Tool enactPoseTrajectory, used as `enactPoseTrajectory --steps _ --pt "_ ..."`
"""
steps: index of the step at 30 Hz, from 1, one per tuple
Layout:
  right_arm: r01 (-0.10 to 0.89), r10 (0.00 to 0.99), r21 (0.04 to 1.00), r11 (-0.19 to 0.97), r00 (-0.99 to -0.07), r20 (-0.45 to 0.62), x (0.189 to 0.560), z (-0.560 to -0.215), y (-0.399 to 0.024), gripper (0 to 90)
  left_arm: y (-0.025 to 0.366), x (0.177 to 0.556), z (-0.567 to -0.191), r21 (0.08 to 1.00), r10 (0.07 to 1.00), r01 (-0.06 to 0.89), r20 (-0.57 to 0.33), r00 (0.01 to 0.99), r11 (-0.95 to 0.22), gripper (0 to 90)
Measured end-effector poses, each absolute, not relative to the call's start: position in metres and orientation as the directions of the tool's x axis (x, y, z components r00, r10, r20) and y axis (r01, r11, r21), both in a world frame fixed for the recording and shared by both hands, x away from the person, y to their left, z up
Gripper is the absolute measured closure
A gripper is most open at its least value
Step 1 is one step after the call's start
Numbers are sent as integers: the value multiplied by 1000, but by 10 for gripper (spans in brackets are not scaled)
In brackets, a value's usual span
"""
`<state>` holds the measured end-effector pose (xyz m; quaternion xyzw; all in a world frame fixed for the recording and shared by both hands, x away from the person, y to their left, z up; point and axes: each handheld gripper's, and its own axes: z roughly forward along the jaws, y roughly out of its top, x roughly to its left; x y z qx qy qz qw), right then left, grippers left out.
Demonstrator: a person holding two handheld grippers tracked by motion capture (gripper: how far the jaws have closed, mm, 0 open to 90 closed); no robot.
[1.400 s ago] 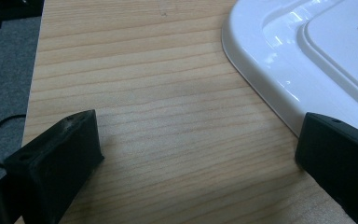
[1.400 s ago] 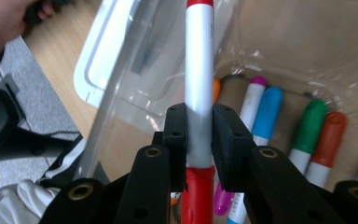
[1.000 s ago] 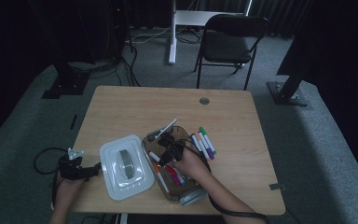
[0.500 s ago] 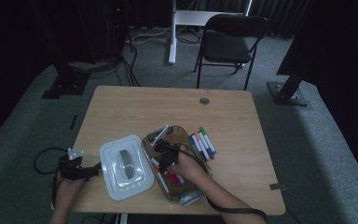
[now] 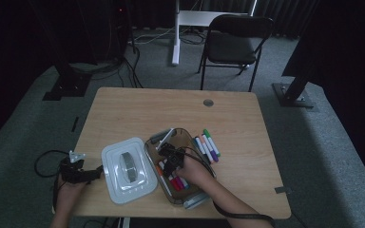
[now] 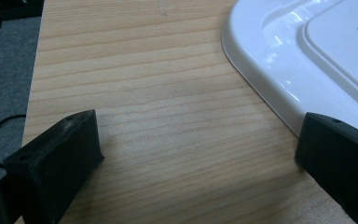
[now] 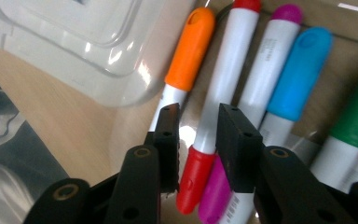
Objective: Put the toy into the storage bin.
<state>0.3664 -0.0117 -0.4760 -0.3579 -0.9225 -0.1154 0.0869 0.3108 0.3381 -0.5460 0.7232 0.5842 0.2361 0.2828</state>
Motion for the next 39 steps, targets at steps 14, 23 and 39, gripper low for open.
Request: enactPoseTrajectory --steps 14,23,39 --pt "673 632 366 643 -736 244 358 -428 -61 575 338 311 -546 686 979 710 11 205 -157 5" --pt "669 651 479 568 -722 236 359 -397 -94 557 338 311 -546 685 979 711 11 206 -157 6" --pt "713 774 557 427 -606 182 396 -396 -173 568 338 311 -546 685 978 712 11 206 -158 5"
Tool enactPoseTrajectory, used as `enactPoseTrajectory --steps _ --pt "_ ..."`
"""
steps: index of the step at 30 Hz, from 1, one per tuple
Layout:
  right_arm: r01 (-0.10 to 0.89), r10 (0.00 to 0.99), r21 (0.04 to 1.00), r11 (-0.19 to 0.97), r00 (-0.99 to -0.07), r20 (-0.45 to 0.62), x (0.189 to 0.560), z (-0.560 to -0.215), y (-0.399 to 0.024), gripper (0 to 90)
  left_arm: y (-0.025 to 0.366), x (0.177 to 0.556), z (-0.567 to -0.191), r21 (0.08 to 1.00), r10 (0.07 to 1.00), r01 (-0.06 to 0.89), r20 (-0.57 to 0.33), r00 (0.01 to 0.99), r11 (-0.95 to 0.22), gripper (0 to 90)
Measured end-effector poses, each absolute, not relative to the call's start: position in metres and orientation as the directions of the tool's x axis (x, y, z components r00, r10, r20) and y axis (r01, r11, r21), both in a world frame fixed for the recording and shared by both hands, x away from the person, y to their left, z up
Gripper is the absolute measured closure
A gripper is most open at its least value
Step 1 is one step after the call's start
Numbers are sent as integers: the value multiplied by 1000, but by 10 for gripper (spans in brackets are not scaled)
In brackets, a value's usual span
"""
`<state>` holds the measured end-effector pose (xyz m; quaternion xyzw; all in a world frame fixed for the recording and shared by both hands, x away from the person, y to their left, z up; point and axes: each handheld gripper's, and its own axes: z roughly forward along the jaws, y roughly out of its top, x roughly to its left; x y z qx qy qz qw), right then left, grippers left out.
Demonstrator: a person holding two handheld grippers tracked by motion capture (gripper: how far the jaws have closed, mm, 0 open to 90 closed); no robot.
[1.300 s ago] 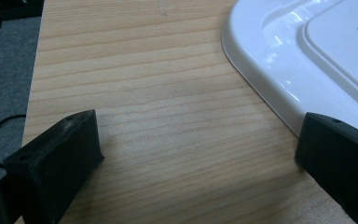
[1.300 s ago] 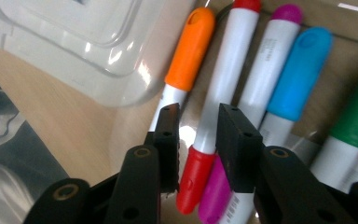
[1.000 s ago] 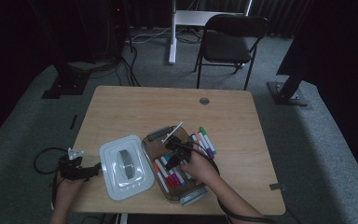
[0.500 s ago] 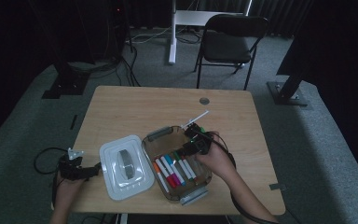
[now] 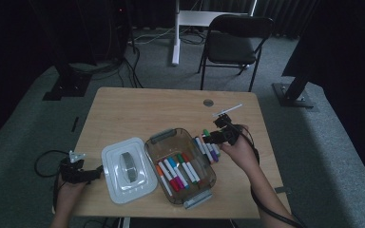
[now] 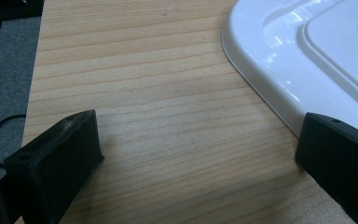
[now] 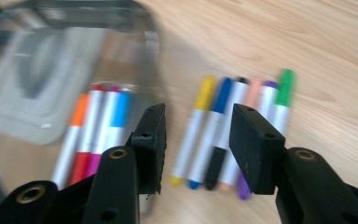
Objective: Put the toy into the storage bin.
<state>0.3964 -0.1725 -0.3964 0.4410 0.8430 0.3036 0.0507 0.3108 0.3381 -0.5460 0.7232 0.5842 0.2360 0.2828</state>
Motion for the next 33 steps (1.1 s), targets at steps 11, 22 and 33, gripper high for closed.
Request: enactPoseTrajectory --steps 11,22,33 --pt "786 833 501 363 -514 203 431 -436 -202 653 338 311 -546 685 979 711 11 206 -157 5" --pt "828 855 420 371 -481 194 456 -479 -193 675 338 311 -546 685 979 711 11 206 -157 5" --pt "858 876 366 360 -446 183 475 -501 -192 712 338 311 -546 685 979 711 11 206 -157 5"
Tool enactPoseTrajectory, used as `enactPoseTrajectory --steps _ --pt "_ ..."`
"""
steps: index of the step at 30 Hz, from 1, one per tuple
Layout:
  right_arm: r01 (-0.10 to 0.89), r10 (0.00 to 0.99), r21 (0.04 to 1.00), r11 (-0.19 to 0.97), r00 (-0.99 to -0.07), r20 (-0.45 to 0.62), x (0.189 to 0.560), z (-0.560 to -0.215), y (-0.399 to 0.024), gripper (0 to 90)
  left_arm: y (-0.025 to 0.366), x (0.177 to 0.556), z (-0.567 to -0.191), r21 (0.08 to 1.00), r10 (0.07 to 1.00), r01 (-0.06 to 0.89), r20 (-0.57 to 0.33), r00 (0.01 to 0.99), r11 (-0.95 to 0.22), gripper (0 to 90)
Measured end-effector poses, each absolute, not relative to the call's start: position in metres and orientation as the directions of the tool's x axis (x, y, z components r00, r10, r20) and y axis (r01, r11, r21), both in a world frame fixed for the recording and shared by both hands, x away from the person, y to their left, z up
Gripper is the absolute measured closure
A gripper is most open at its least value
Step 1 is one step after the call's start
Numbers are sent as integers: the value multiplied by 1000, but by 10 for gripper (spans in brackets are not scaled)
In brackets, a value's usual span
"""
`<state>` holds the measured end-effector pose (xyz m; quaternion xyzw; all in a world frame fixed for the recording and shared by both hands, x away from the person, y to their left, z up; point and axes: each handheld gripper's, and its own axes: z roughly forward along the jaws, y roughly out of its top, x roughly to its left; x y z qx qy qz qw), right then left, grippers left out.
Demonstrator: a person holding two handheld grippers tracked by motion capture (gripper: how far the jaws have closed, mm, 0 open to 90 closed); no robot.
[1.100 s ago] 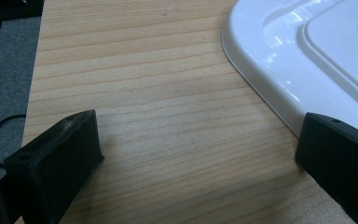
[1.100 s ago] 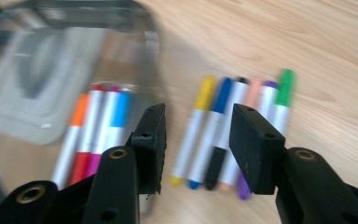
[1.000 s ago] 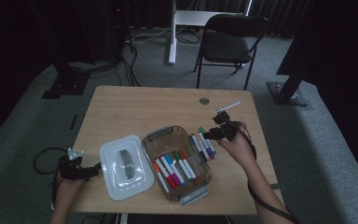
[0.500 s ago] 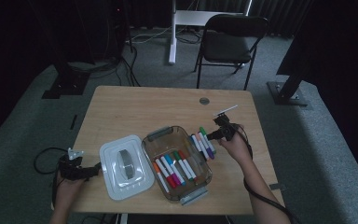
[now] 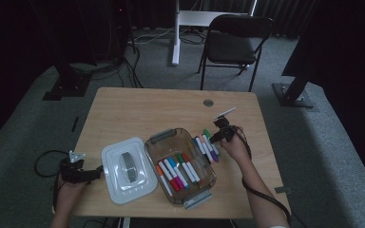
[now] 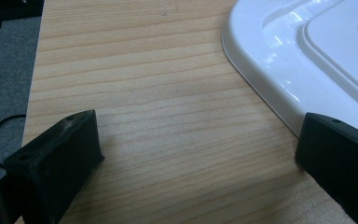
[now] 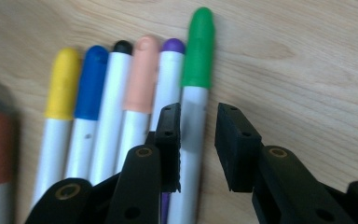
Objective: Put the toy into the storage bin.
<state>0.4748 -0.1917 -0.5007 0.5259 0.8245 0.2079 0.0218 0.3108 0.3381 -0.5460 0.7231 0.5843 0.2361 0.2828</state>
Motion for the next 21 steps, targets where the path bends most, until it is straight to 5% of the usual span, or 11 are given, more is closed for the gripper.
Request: enactPoseTrajectory --steps 21 --pt "877 894 377 297 -394 212 473 -493 -196 764 338 311 -546 685 979 711 11 206 -157 6"
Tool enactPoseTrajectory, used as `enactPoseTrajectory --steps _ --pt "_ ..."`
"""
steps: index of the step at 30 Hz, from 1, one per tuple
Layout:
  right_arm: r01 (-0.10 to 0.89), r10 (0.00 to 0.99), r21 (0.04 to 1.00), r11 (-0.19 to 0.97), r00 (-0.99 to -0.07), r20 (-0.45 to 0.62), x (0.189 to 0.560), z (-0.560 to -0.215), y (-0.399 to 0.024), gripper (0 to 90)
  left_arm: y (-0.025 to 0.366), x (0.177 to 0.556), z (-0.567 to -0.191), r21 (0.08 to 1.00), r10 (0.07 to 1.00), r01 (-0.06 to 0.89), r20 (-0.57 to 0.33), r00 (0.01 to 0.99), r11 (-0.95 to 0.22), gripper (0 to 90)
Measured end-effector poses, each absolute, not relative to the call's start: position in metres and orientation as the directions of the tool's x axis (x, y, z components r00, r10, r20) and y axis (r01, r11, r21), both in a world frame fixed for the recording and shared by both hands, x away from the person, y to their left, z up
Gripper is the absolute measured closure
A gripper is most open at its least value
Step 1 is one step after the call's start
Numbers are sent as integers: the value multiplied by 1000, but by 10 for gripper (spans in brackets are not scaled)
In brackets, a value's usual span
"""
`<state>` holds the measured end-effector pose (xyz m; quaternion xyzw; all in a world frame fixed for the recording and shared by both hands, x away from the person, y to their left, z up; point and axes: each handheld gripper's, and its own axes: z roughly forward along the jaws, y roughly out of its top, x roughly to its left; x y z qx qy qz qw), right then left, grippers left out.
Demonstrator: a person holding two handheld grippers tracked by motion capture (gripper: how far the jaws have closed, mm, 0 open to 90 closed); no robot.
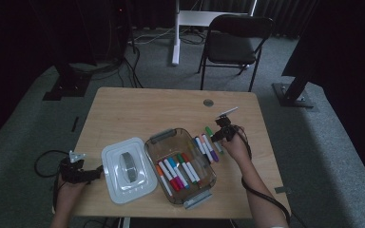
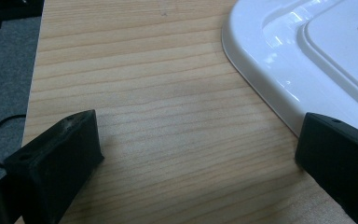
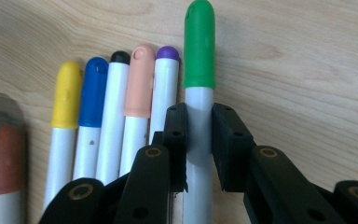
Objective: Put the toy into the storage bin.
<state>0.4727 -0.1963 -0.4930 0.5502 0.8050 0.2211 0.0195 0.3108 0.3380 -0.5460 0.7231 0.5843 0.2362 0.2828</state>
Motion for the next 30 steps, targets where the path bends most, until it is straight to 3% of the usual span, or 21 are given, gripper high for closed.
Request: enactPoseTrajectory --steps 16,30 --pt "873 889 419 251 -379 256 452 -444 -195 765 338 311 -546 685 979 711 11 206 -157 5" --pt "808 829 506 303 -485 278 419 -384 -167 765 338 311 -546 685 978 712 11 206 -158 5"
